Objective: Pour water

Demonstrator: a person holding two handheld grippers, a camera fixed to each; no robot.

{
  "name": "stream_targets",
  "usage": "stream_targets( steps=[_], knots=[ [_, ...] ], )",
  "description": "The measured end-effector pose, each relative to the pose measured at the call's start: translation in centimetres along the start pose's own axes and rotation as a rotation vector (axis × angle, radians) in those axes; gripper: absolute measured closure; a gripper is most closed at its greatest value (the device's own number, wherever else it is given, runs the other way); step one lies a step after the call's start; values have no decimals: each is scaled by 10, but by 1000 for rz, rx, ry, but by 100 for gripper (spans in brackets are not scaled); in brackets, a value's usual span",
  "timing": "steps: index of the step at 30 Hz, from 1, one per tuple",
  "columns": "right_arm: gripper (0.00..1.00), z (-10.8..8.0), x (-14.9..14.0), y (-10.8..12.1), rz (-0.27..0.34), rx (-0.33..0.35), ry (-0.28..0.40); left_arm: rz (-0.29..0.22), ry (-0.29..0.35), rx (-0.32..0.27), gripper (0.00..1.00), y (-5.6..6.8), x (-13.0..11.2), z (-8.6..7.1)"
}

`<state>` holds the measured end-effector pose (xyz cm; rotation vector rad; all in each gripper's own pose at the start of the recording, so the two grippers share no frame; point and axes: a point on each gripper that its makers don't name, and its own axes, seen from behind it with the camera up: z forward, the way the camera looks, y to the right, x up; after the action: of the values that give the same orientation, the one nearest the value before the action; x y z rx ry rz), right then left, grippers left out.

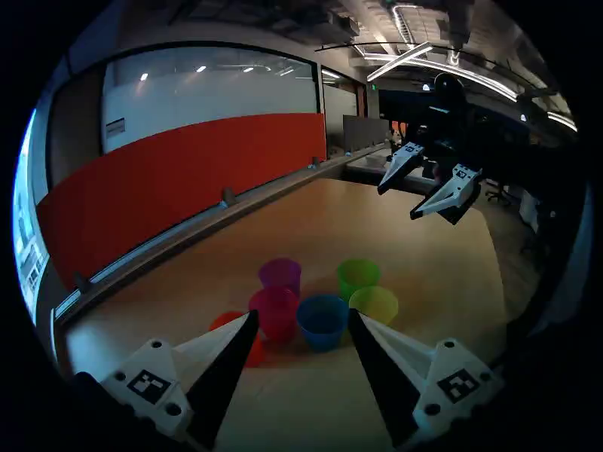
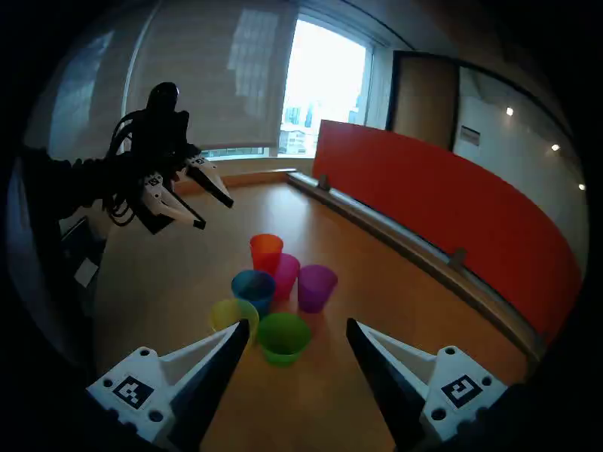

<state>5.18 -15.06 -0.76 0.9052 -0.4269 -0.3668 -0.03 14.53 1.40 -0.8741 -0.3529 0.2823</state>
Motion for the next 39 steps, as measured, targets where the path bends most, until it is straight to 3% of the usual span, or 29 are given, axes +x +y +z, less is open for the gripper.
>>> stream_targets(
  steps=[17, 39],
  knots=[
    [0, 36, -42, -3, 9, 45, -64, 28, -99, -72, 13, 14, -40, 36],
    [0, 70, -75, -12, 17, 94, -117, 22, -163, -118, 13, 17, -71, 73]
  ],
)
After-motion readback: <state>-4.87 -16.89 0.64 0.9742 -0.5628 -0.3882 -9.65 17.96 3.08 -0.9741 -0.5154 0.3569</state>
